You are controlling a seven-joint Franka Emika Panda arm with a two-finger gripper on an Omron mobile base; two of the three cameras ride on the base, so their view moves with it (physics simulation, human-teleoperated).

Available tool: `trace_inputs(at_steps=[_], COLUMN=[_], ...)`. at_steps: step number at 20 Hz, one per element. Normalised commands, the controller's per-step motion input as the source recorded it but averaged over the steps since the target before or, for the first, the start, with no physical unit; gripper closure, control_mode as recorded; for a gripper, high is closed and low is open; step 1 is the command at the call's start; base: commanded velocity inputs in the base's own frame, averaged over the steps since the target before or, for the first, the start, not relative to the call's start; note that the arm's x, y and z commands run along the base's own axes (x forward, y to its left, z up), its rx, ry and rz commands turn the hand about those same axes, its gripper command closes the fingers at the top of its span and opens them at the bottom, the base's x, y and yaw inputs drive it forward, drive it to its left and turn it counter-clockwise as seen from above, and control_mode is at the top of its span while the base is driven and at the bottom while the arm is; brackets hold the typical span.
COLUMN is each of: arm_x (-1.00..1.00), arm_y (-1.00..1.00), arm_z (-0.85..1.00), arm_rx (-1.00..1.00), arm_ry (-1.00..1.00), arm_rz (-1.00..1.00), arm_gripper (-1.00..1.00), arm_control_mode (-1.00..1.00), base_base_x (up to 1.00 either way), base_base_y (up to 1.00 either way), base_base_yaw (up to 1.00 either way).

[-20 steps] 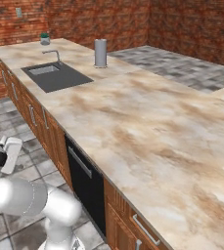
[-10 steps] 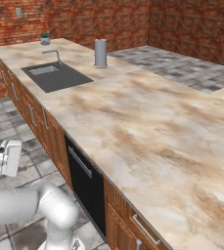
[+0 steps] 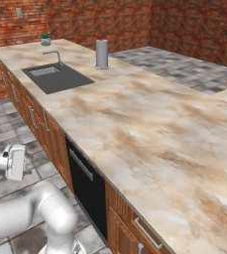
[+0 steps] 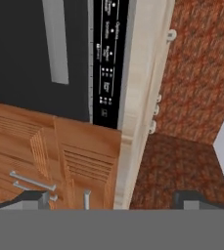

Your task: Open the dishwasher door and pull out the top rack.

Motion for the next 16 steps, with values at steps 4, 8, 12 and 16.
trace_inputs(at_steps=[4,8,12,16], arm_x=[0.02,0.05,0.00,0.00], arm_y=[-0.13,-0.18,-0.16,-0.12], arm_z=[-0.24,-0.26,-0.21,-0.09], arm_rx=[-0.01,-0.02,-0.04,-0.06], arm_ry=[-0.03,-0.03,-0.06,-0.10], arm_rz=[0.00,0.00,0.00,0.00], arm_gripper=[-1.00,-1.00,-1.00,-1.00], arm_control_mode=[-1.00,-1.00,-1.00,-1.00], base_base_x=[0.00,0.00,0.00,0.00], base_base_y=[0.00,0.00,0.00,0.00], base_base_yaw=[0.00,0.00,0.00,0.00])
